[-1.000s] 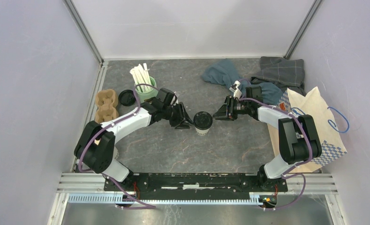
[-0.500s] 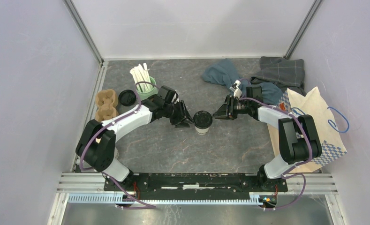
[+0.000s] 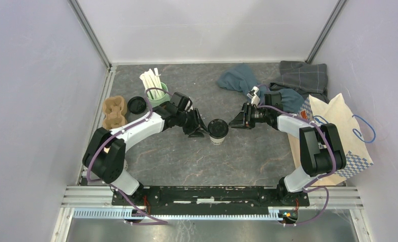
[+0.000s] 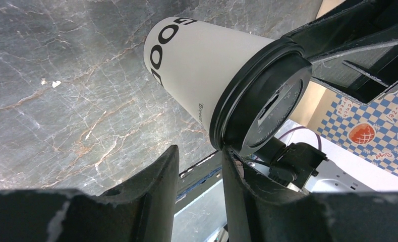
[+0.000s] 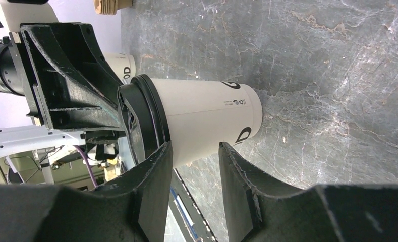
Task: Pack the takeout coffee
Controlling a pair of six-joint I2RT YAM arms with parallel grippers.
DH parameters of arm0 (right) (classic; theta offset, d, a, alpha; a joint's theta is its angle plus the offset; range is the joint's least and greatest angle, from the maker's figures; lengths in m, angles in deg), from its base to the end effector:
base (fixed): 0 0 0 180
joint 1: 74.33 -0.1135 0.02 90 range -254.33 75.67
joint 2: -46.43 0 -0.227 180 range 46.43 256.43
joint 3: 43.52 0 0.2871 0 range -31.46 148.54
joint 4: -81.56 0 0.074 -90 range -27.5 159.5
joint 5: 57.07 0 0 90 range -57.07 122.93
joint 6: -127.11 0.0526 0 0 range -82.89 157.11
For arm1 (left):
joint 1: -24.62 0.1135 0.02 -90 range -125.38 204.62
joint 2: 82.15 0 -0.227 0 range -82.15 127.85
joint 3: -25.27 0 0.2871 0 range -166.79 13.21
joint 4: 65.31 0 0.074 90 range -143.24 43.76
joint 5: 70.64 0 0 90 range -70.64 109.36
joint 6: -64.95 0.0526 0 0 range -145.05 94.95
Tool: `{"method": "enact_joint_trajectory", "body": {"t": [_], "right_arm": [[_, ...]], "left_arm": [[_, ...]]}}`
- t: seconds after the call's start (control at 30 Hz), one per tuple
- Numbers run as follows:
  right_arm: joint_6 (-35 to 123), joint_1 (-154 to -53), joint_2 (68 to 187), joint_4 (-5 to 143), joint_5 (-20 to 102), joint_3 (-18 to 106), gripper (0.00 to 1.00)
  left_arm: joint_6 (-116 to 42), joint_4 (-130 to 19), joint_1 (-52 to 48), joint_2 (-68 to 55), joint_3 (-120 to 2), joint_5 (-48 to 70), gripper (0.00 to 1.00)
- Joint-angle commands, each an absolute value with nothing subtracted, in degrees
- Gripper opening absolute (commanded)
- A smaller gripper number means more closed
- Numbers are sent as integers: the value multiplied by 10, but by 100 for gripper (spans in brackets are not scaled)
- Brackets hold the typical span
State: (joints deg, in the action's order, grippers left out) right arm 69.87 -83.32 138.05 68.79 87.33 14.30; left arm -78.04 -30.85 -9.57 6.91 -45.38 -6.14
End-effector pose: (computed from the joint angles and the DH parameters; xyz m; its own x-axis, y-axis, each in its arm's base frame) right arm 0.3261 0.0949 0.1047 -0.9512 0.1684 -0.2586 -0.1526 0.4715 0.8686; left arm 0.2867 -0.2222 0.1530 -0.9736 -0.2099 -0.0893 -0.0919 0.7193 -0.6886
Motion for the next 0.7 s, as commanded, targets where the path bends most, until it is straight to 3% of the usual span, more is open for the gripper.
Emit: {"method": "enact_joint_trajectory", "body": {"t": [0.0, 0.37, 0.47, 0.67], "right_arm": [[703, -836, 1383, 725, 881, 124, 45], [707, -837, 1404, 781, 844, 35, 43], [671, -836, 1393, 730, 829, 63, 43], [562, -837, 1350, 555, 750, 155, 46]], "left_arm": [[-757, -314, -96, 92, -473, -46, 43], [-709, -257, -97, 130, -440, 13, 37], [-700, -246, -97, 117, -459, 17, 38], [-688, -214, -97, 96, -553, 2, 49]]}}
